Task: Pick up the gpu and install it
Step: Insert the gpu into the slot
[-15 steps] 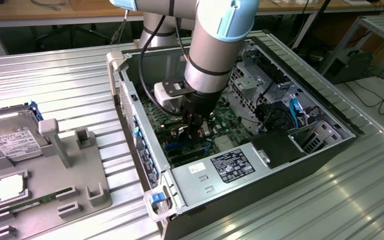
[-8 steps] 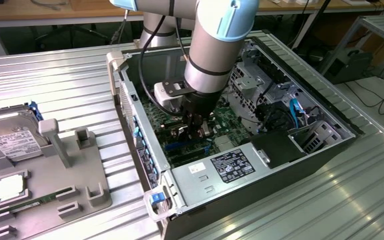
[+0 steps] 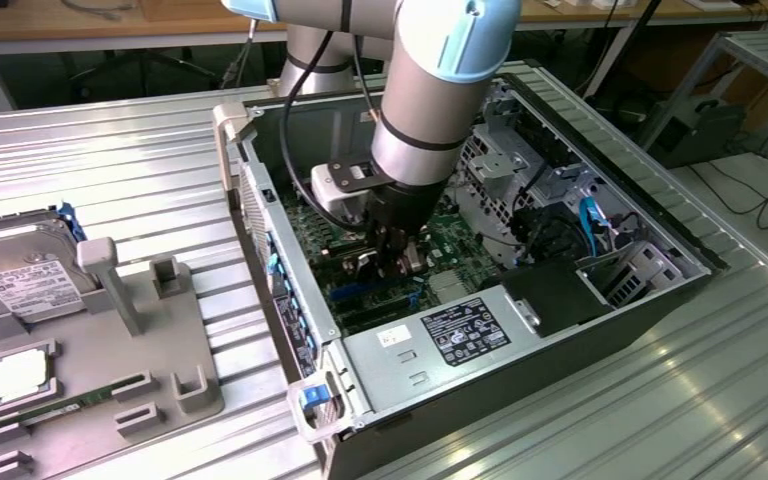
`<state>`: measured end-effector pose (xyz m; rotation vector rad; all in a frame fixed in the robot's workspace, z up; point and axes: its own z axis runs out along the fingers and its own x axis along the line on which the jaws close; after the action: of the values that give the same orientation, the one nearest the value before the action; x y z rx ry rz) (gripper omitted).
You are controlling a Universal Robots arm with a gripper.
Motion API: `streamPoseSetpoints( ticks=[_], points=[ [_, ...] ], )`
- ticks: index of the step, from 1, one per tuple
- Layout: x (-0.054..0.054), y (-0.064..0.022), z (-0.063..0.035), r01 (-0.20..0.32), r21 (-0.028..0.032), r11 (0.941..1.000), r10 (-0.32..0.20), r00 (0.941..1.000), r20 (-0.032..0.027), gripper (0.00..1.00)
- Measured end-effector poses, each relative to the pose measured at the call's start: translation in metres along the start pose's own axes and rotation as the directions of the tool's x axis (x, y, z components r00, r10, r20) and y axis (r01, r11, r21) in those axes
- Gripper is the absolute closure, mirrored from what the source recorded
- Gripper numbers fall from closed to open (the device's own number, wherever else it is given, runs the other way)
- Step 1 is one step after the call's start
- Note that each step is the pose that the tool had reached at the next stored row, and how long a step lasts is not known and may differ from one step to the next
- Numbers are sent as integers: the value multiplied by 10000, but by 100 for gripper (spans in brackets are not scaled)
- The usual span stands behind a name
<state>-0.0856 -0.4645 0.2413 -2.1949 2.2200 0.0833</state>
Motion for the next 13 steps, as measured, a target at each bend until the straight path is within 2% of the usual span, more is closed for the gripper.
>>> streamPoseSetpoints(
  ticks=[5, 9, 13],
  points=[
    [-1, -3, 0, -1, 1, 10000, 1, 10000, -21, 72],
    [-2, -3, 0, -3, 2, 10000, 3, 9999, -122, 72],
    [-3, -2, -1, -3, 1, 10000, 3, 9999, -161, 72]
  ],
)
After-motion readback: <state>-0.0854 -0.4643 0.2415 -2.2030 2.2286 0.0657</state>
